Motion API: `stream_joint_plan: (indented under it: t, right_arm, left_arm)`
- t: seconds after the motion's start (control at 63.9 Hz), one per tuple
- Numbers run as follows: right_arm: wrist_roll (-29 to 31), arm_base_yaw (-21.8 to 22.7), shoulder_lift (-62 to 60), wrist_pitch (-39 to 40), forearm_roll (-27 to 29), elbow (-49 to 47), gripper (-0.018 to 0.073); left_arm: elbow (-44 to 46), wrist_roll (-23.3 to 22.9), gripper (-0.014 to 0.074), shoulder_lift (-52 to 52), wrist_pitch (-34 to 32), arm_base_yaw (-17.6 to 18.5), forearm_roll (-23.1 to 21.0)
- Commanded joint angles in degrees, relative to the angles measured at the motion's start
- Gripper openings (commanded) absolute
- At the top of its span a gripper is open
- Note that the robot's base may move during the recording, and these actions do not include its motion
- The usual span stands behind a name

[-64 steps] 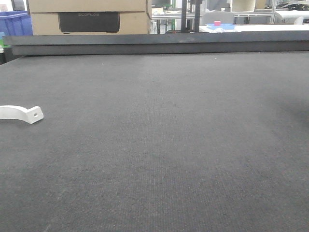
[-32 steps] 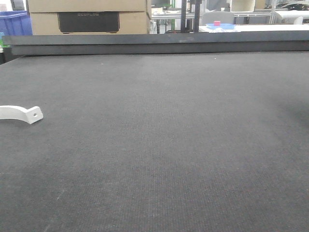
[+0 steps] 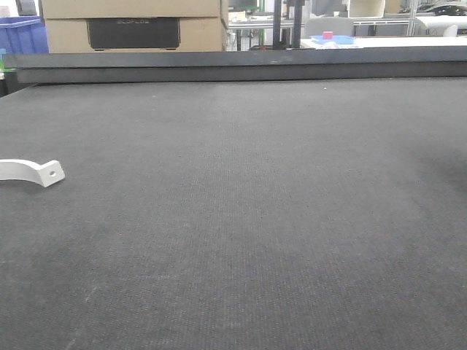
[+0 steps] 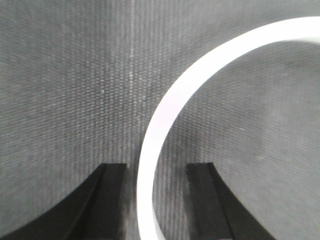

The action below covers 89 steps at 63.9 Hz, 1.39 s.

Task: Grab PVC pipe and place in blue bin

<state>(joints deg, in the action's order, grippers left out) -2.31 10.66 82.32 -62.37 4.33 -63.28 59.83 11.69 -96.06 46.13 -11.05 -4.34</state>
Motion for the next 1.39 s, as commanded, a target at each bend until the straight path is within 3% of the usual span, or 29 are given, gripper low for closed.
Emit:
stream_joint_plan:
  t: [0.0, 0.282, 0.485, 0.689, 0.924, 1.159, 1.378]
  right_arm:
    - [0.19, 0.01, -0.58, -0.07, -0.53, 0.02, -0.0161]
    - [0.19, 0.01, -0.58, 0.27, -0.53, 0.02, -0.0161]
    - [0.19, 0.01, -0.58, 0.27, -0.53, 0.02, -0.0161]
    - [0.19, 0.01, -2.61, -0.21, -0.41, 0.02, -0.0161]
    - [0.19, 0.01, -10.86, 2.98, -0.19, 0.02, -0.0161]
    - [0.19, 0.01, -19.63, 15.39, -0.19, 0.02, -0.0161]
    - [2.31, 0.01, -27.72, 20.01, -0.19, 2.76, -0.0161]
  left_arm:
    - [0.45, 0.16, 0.0195, -1.19, -0.59, -0.17, -0.33]
    - [0.45, 0.04, 0.0165, -2.46, -0.28, -0.17, -0.22]
    - [0.45, -0.08, -0.0111, -2.46, 1.18, -0.17, -0.22]
    - [5.30, -0.08, -0.0111, -0.12, 7.58, 1.14, -3.93]
    - [13.16, -2.96, -0.0111, 8.74, 11.14, 8.32, -3.93]
    - [13.07, -13.74, -0.0111, 19.22, 0.20, 15.43, -2.32]
    - [3.54, -14.06, -0.0111, 29.14, -17.17, 17.13, -2.06]
